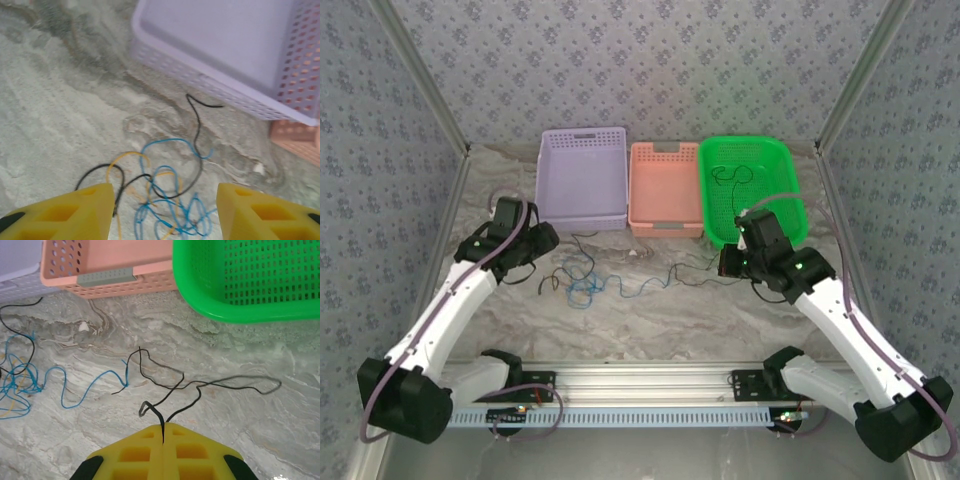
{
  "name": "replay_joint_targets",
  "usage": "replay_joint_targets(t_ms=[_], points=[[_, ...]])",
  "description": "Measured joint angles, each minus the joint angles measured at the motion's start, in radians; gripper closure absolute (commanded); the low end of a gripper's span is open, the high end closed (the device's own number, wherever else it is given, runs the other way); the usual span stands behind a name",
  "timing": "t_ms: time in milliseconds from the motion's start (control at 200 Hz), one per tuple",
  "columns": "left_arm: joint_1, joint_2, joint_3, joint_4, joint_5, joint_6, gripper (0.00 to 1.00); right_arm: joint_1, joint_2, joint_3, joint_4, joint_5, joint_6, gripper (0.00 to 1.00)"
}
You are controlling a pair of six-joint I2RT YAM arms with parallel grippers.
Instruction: Untangle the cables
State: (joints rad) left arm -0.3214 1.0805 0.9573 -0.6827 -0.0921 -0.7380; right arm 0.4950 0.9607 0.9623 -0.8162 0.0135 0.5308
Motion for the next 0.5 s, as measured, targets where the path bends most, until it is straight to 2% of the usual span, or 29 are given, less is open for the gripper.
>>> replay_joint_targets(t_ms=[100,245,355,500], points=[[-0.069,0.003,0.035,-0.003,0.018,0.001,0.51,0.001,-0.001,-0.002,0.003,0.027,0.003,1.00],[-0.320,0.048,0.046,0.014,0.008,-0.087,0.46,-0.009,-0.010,-0.002,0.005,0.052,0.003,1.00],[-0.542,0.156,0.041,0.055,-0.052,-0.237,0.42,-0.013,-0.012,-0.002,0.006,0.055,0.003,1.00],[-0.706,0.288,-0.018,0.153,-0.121,-0.457,0.40,-0.015,-0.012,-0.002,0.013,0.055,0.003,1.00]])
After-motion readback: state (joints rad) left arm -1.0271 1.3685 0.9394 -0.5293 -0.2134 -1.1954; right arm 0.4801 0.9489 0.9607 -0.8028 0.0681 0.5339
